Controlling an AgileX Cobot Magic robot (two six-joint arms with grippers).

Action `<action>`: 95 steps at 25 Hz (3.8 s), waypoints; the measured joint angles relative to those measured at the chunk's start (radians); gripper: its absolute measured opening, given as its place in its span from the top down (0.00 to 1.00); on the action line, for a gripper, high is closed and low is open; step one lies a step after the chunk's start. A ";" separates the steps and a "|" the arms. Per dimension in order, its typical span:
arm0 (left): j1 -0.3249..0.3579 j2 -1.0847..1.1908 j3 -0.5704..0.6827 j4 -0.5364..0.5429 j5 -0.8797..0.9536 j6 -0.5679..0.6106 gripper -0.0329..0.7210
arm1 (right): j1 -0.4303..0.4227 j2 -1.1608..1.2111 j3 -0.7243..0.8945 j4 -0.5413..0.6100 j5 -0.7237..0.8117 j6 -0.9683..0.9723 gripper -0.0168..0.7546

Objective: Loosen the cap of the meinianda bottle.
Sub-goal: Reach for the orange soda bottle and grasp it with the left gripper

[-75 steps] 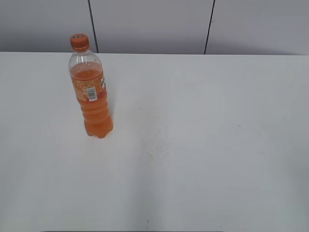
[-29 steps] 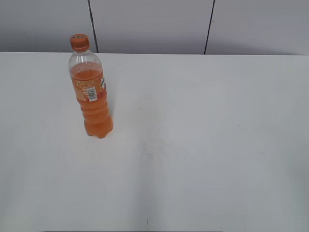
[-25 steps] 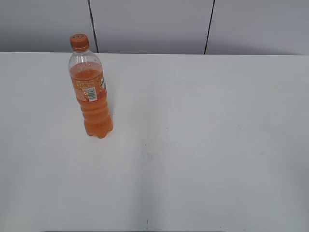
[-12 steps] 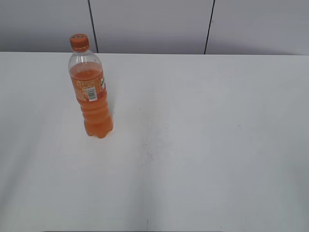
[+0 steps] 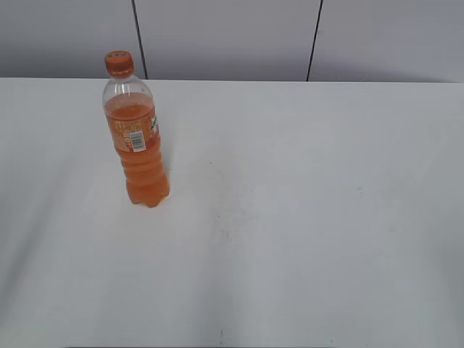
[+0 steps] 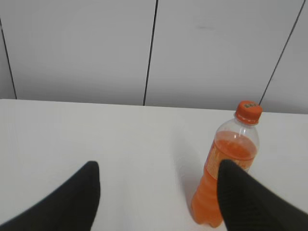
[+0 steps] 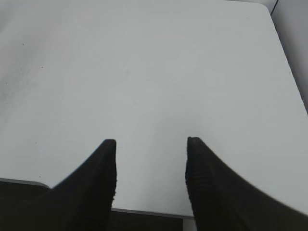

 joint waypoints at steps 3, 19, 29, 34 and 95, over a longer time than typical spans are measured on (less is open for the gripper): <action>0.000 0.032 0.013 -0.010 -0.010 0.002 0.34 | 0.000 0.000 0.000 0.000 0.000 0.000 0.52; 0.000 0.249 0.101 0.348 -0.311 -0.309 0.34 | 0.000 0.000 0.000 -0.001 0.000 0.000 0.52; 0.000 0.512 0.114 0.994 -0.636 -0.866 0.34 | 0.000 0.000 0.000 -0.001 0.000 0.000 0.52; 0.000 0.619 0.115 1.085 -0.763 -0.889 0.34 | 0.000 0.000 0.000 -0.001 0.000 0.000 0.52; -0.033 1.813 -0.706 2.111 -1.550 -1.210 0.33 | 0.000 0.000 0.000 -0.001 0.000 0.000 0.52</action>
